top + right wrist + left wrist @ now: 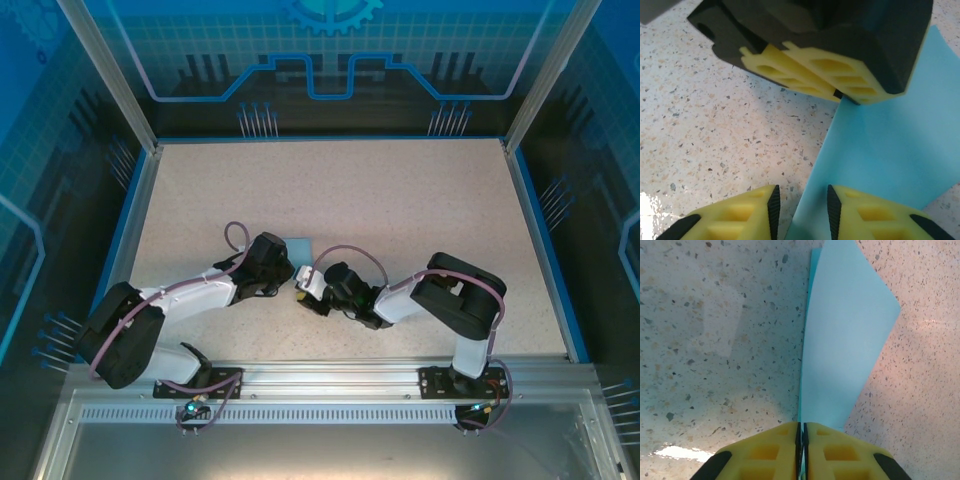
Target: Fold a paper plane with a square sheet of paper (pick it up from the middle)
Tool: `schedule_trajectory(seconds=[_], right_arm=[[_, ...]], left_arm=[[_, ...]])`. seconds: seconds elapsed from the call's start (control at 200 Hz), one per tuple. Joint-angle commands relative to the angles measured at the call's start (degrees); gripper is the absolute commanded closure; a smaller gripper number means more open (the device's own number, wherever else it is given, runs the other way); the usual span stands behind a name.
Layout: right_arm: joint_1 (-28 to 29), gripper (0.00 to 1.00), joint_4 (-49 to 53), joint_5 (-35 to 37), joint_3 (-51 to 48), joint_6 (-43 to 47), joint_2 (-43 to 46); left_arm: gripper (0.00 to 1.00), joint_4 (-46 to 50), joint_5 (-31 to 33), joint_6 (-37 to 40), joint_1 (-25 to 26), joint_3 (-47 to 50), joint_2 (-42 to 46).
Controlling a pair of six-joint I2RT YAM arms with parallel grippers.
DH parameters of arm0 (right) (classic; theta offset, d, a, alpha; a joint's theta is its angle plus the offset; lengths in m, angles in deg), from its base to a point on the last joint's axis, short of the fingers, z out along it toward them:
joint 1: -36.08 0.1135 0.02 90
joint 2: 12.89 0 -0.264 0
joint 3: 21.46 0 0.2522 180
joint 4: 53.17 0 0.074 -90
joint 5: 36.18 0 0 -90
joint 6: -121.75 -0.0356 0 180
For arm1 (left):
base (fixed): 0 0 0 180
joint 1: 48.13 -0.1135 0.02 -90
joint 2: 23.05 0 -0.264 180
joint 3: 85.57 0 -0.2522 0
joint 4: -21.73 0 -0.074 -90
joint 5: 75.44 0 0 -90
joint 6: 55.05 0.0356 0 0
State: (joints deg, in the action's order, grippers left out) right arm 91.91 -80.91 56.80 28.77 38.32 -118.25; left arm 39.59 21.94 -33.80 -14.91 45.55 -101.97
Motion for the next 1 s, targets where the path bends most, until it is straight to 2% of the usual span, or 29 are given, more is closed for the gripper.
schedule_trajectory(seconds=[0.0,0.27,0.545,0.61,0.75,0.86,0.995], right_arm=[[0.05,0.72,-2.36,0.44,0.99,-1.18,-0.94],[-1.23,0.82,-1.66,-1.86,0.28,-2.77,-0.37],[-3.40,0.84,-1.66,-5.46,-0.52,-5.43,0.67],[-3.70,0.84,-1.57,-6.34,-0.52,-5.69,0.83],[-3.71,0.82,-0.72,-6.54,0.08,-5.71,0.84],[-3.72,0.77,0.64,-4.65,1.17,-5.29,1.00],[-3.74,0.68,1.14,-3.00,2.44,-4.47,0.99]], left_arm=[[0.83,0.50,-2.09,-0.50,-0.15,-0.84,0.96],[0.71,-0.79,-4.92,1.39,-3.06,0.09,1.66],[0.69,-2.32,-8.95,3.90,-6.09,1.36,1.40],[0.71,-2.44,-10.01,4.91,-6.46,0.89,0.91],[0.85,-2.54,-11.45,6.17,-6.50,-0.34,-0.31],[0.93,-2.16,-12.01,6.37,-6.42,-0.87,-0.45],[0.96,-1.11,-12.53,6.22,-6.49,-1.45,-0.36]])
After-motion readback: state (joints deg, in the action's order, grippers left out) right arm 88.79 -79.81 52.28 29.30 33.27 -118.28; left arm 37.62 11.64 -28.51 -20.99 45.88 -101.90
